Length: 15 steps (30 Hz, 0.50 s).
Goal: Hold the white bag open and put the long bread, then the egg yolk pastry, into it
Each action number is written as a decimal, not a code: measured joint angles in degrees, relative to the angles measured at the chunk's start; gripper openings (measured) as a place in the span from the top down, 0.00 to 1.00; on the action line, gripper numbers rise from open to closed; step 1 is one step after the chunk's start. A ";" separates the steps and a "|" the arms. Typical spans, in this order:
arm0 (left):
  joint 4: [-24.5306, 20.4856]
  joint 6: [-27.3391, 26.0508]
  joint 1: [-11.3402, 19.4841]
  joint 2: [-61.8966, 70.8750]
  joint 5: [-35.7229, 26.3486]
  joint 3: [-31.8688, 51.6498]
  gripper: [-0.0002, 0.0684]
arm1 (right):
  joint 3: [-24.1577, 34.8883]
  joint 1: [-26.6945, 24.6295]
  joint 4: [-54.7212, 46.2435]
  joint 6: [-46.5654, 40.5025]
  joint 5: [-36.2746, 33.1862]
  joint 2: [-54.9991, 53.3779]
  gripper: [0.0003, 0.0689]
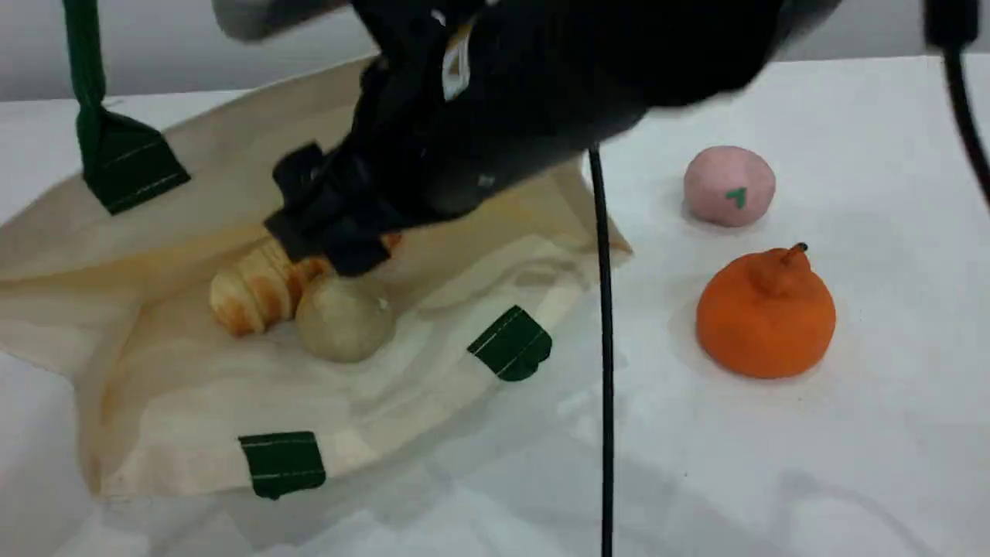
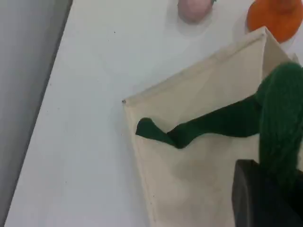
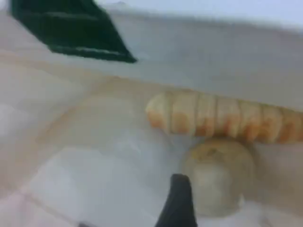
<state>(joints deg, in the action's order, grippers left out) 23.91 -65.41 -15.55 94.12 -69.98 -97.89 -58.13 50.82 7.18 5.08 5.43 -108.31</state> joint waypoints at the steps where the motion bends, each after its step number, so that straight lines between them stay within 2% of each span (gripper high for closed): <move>1: 0.00 0.00 0.00 0.00 0.00 0.00 0.88 | 0.01 0.00 0.05 0.66 -1.87 1.33 0.19; 9: 0.06 0.00 0.00 0.00 0.00 0.00 0.88 | 0.01 0.00 -3.03 1.74 -14.69 10.90 0.20; 15: 0.06 0.00 0.00 0.00 0.00 0.00 0.88 | 0.01 -2.76 -7.65 1.48 -15.34 17.88 0.20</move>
<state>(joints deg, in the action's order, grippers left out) 23.96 -65.41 -15.55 94.12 -69.98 -97.89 -58.13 48.06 -0.47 6.56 -9.91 -90.43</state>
